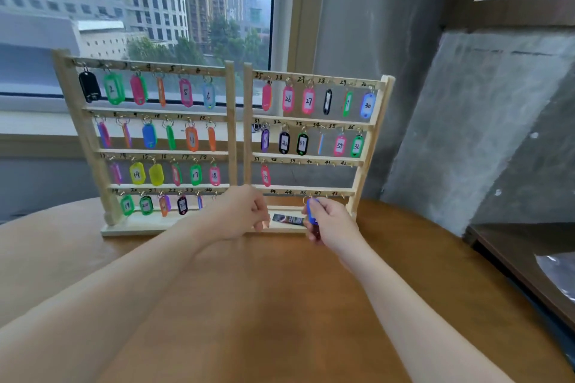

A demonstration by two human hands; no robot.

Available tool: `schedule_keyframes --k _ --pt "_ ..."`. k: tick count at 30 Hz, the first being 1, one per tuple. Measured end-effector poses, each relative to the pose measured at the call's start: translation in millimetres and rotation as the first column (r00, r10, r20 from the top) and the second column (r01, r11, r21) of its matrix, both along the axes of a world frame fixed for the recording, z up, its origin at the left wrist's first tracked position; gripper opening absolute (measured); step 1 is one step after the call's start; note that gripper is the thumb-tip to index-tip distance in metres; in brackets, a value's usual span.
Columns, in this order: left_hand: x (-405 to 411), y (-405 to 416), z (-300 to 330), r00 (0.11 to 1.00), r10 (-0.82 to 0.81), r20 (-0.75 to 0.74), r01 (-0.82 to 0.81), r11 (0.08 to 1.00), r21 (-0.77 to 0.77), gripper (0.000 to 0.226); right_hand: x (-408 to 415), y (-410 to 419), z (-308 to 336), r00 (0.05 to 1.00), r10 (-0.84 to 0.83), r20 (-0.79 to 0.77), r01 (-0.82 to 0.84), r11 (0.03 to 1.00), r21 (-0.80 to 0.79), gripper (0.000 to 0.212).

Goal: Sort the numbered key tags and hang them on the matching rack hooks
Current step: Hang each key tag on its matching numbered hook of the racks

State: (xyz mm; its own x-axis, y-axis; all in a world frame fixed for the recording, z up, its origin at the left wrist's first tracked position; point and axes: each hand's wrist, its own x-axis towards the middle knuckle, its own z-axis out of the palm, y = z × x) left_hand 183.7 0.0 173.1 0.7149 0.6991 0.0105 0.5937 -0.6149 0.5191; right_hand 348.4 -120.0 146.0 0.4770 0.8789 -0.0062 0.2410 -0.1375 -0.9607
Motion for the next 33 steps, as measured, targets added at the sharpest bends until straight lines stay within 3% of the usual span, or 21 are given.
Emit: schedule_keyframes --k 7,10,14,20,26,29,33 --pt "23.2 37.4 7.6 0.965 0.072 0.252 -0.092 0.994 0.065 0.018 0.1 67.5 20.6 0.999 -0.05 -0.002 0.05 0.996 0.073 0.033" --pt "36.7 49.2 7.4 0.919 0.114 0.378 -0.121 0.993 -0.004 0.016 0.6 83.8 22.9 0.997 -0.08 0.02 0.078 0.994 0.078 0.034" --pt "53.3 58.7 5.5 0.859 0.153 0.488 -0.133 0.988 -0.076 0.018 5.3 96.7 14.5 0.981 -0.111 0.161 0.098 0.991 0.087 0.037" --pt "71.1 65.5 0.2 0.836 0.181 0.519 -0.189 0.981 -0.037 0.021 16.9 106.1 2.8 0.963 -0.161 0.216 0.132 0.981 0.142 0.04" --pt "76.7 67.7 -1.0 0.87 0.167 0.464 -0.225 0.972 0.072 0.032 19.9 113.3 -0.4 0.957 -0.174 0.231 0.129 0.972 0.198 0.042" --pt "74.8 69.1 -1.9 0.895 0.159 0.417 -0.233 0.963 0.132 0.027 17.4 124.5 -3.2 0.96 -0.183 0.21 0.141 0.969 0.201 0.04" --pt "68.7 70.3 -7.8 0.903 0.191 0.385 -0.248 0.963 0.106 0.027 12.5 136.6 -10.6 0.965 -0.222 0.141 0.195 0.963 0.187 0.039"
